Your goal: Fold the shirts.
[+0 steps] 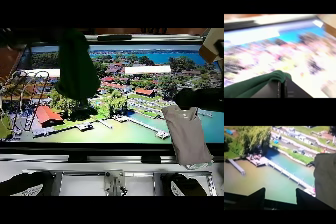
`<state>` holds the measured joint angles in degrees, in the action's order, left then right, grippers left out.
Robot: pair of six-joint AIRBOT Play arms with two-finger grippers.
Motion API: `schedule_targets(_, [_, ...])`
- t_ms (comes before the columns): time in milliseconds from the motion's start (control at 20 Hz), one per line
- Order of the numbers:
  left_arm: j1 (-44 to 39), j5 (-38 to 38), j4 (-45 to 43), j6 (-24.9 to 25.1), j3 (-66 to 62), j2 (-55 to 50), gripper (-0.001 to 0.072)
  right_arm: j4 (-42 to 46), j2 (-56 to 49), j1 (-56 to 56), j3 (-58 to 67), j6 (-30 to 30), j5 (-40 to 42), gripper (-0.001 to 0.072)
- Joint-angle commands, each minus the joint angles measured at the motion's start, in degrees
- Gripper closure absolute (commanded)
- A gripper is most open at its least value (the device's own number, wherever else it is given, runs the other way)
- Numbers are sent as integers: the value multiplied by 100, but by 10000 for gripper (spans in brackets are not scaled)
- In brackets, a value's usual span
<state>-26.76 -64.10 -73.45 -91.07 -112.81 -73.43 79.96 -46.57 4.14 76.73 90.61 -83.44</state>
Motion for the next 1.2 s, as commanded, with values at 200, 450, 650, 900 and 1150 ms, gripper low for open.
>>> schedule_targets(200, [-2927, 1722, -7, -1093, 1902, -232, 675, 1132, 1432, -2, 0, 660, 415, 206])
schedule_targets(450, [-2702, 852, -4, -1108, 2068, -835, 16, 765, 1189, -2, -2, 153, -44, 203])
schedule_targets(650, [-1165, -1132, -780, -861, 1803, -520, 47, 715, 546, -2, -9, -208, -555, 57])
schedule_targets(900, [800, -2085, -1143, -662, 2347, -496, 47, 428, -525, -2, -293, -437, -638, 58])
schedule_targets(1150, [1508, -839, -498, -542, 4122, -546, 47, 262, -1349, -2, -1128, -457, -437, 58])
